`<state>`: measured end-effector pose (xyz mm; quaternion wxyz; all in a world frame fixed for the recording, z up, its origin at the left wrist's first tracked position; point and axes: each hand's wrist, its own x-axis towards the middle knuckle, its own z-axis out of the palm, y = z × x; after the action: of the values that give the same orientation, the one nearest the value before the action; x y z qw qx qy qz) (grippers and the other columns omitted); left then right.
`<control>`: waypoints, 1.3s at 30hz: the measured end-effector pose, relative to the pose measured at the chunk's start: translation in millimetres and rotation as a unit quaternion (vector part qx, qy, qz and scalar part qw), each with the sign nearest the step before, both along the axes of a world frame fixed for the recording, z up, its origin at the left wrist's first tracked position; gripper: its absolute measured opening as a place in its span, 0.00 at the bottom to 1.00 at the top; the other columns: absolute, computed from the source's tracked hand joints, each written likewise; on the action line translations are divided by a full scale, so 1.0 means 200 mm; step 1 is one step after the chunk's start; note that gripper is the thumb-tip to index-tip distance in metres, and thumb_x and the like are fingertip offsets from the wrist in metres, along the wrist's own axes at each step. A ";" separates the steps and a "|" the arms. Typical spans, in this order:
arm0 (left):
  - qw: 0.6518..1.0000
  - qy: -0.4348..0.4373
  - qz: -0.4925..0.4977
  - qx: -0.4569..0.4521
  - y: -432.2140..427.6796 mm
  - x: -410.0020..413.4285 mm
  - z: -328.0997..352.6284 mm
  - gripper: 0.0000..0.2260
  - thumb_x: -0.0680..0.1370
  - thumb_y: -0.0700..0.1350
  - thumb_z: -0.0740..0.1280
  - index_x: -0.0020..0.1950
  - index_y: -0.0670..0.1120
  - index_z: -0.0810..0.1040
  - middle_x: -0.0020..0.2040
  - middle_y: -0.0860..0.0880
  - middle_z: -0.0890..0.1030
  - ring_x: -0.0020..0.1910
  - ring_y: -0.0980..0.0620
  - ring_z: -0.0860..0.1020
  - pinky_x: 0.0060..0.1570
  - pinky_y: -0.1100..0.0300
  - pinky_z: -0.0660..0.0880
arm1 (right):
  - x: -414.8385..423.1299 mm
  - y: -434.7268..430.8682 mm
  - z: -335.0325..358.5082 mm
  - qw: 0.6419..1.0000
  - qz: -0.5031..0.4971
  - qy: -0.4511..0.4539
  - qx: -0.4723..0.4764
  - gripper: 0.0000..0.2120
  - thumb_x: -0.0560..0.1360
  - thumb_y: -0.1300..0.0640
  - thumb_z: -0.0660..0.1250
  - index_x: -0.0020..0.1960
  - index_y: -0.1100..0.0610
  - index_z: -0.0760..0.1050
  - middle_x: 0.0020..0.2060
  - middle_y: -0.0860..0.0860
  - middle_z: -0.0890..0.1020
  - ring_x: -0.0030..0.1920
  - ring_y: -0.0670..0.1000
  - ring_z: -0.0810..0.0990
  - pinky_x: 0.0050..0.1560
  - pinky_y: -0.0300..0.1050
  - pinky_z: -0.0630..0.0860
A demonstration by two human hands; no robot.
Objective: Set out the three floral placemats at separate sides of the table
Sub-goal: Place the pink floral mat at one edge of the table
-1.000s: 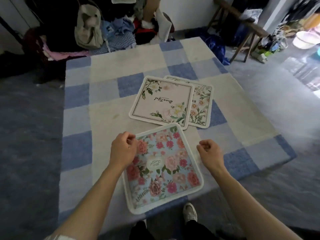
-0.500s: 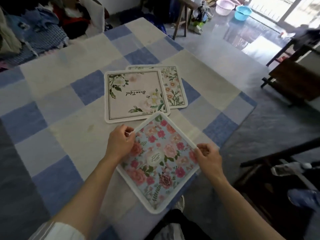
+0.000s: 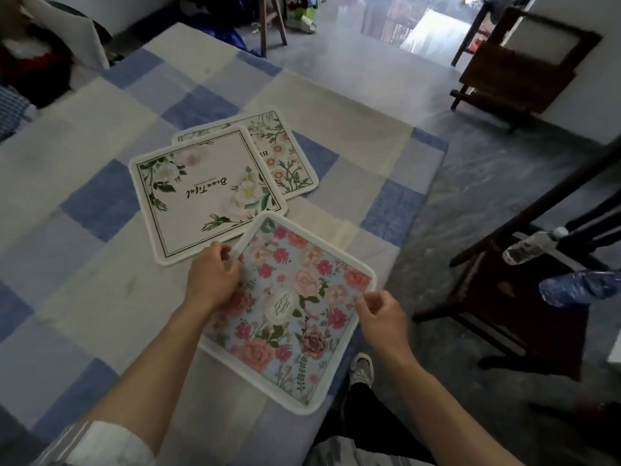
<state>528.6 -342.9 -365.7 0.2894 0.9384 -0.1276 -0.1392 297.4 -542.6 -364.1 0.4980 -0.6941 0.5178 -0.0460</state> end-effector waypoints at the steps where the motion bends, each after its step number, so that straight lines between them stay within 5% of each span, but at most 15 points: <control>1: 1.000 0.006 -0.002 0.014 0.00 0.01 -0.01 0.15 0.76 0.49 0.69 0.59 0.43 0.76 0.53 0.46 0.80 0.51 0.47 0.78 0.51 0.51 0.77 | 0.00 0.01 -0.01 1.000 0.000 0.015 0.001 0.03 0.77 0.56 0.68 0.47 0.55 0.77 0.40 0.47 0.82 0.38 0.38 0.78 0.28 0.25 0.70; 9: 0.997 0.006 0.006 0.081 0.01 0.05 -0.05 0.10 0.75 0.46 0.69 0.53 0.44 0.75 0.49 0.44 0.78 0.44 0.47 0.74 0.43 0.53 0.72 | 0.02 0.05 -0.02 0.996 -0.011 0.092 -0.009 0.09 0.75 0.53 0.71 0.47 0.56 0.73 0.40 0.46 0.77 0.36 0.39 0.74 0.26 0.29 0.65; 11: 0.997 0.006 0.003 0.081 0.01 0.07 -0.06 0.09 0.75 0.45 0.69 0.53 0.43 0.77 0.49 0.43 0.79 0.44 0.45 0.76 0.44 0.52 0.74 | 0.04 0.06 -0.02 0.994 -0.044 0.096 0.011 0.12 0.74 0.53 0.73 0.49 0.56 0.73 0.40 0.47 0.78 0.37 0.41 0.76 0.27 0.30 0.70; 14: 0.998 0.003 0.016 0.057 0.03 0.08 -0.06 0.07 0.74 0.45 0.70 0.49 0.44 0.79 0.47 0.44 0.81 0.43 0.44 0.78 0.42 0.52 0.76 | 0.05 0.05 -0.04 0.991 -0.087 0.092 0.040 0.10 0.73 0.56 0.74 0.49 0.59 0.77 0.42 0.51 0.83 0.41 0.49 0.84 0.38 0.43 0.82; 16: 0.999 0.007 0.038 0.038 0.05 0.09 -0.05 0.05 0.72 0.46 0.72 0.42 0.47 0.78 0.40 0.47 0.81 0.36 0.49 0.77 0.34 0.56 0.71 | 0.04 0.05 -0.05 0.991 -0.085 0.101 0.031 0.04 0.73 0.59 0.72 0.44 0.59 0.79 0.39 0.52 0.84 0.40 0.50 0.85 0.39 0.44 0.82; 20: 0.999 0.004 0.048 0.014 0.09 0.06 -0.04 0.08 0.73 0.47 0.72 0.37 0.49 0.75 0.32 0.52 0.77 0.31 0.55 0.74 0.28 0.60 0.64 | 0.02 0.06 -0.05 0.992 -0.049 0.114 0.005 0.08 0.74 0.58 0.71 0.39 0.61 0.79 0.35 0.54 0.84 0.38 0.52 0.84 0.42 0.52 0.83; 29: 0.990 0.023 0.124 -0.066 0.24 -0.03 0.08 0.09 0.72 0.48 0.72 0.37 0.47 0.75 0.35 0.49 0.79 0.34 0.48 0.77 0.32 0.57 0.70 | 0.18 0.01 0.13 0.998 0.033 0.022 -0.058 0.09 0.79 0.57 0.66 0.40 0.56 0.77 0.36 0.50 0.83 0.34 0.45 0.81 0.26 0.32 0.72; 36: 0.960 0.040 0.250 -0.121 0.42 -0.21 0.14 0.07 0.72 0.47 0.71 0.35 0.48 0.77 0.33 0.52 0.79 0.32 0.53 0.76 0.30 0.61 0.68 | 0.37 -0.07 0.28 0.987 0.135 -0.060 -0.059 0.06 0.80 0.58 0.66 0.45 0.57 0.78 0.40 0.54 0.84 0.42 0.54 0.84 0.42 0.52 0.83; 39: 0.949 0.042 0.286 -0.130 0.42 -0.30 0.15 0.07 0.72 0.46 0.71 0.35 0.47 0.77 0.33 0.51 0.80 0.32 0.53 0.76 0.30 0.61 0.69 | 0.44 -0.11 0.30 0.981 0.160 -0.080 -0.073 0.05 0.79 0.58 0.66 0.44 0.55 0.78 0.39 0.52 0.83 0.41 0.51 0.83 0.40 0.48 0.81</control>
<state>468.1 -258.1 -336.3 0.4418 0.8830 0.1410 -0.0724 385.7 -565.2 -304.4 0.4867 -0.7964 0.3543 -0.0586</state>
